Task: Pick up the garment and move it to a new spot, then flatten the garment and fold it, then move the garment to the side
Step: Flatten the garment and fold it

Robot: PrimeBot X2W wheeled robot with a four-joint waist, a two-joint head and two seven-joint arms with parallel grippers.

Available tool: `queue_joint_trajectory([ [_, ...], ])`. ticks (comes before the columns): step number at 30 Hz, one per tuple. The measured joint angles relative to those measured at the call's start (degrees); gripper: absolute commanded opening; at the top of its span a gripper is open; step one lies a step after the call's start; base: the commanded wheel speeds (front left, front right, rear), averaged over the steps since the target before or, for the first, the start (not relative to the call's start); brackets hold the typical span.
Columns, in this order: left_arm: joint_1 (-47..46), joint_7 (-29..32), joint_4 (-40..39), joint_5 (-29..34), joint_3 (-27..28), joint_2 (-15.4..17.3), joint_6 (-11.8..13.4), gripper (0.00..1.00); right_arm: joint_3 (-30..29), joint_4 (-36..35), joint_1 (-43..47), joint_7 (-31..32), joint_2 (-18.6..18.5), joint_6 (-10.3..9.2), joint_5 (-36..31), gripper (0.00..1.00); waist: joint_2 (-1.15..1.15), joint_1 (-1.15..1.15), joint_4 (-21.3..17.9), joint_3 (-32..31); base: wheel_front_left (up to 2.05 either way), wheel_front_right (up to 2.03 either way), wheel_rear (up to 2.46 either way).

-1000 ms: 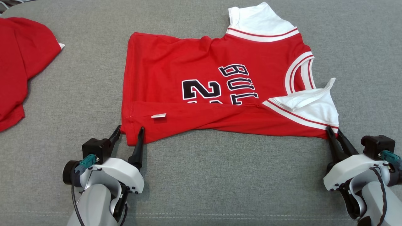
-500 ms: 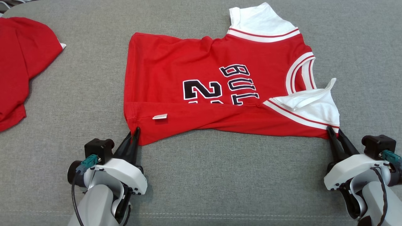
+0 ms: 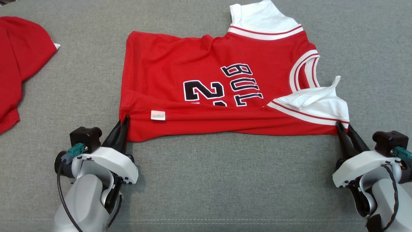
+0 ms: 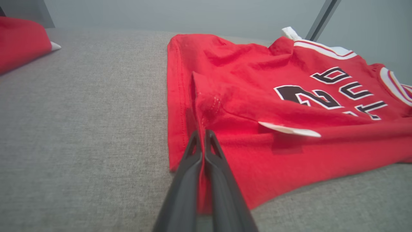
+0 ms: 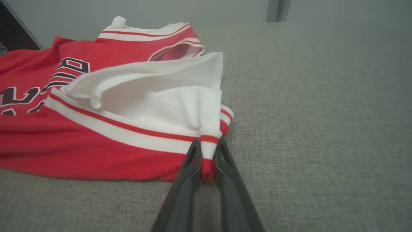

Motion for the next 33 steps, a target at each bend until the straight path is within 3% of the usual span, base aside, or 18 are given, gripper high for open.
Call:
queue_joint_trajectory([
  [18, -3.4, 0.0, 15.2, -15.0, -12.7, 2.1, -0.2, 0.0, 2.3, 2.3, 2.0, 0.0, -0.1, 0.0, 1.1, 0.0, 0.0, 0.0, 0.0, -5.3, 0.0, 0.0, 0.0],
  [33, 1.6, 0.0, 19.8, -18.5, -18.1, 2.8, -0.3, 0.0, 3.7, 3.6, 8.9, 0.0, 0.0, 0.02, 3.0, 0.0, 0.0, 0.0, 0.3, -13.7, 0.0, 0.0, 0.0],
])
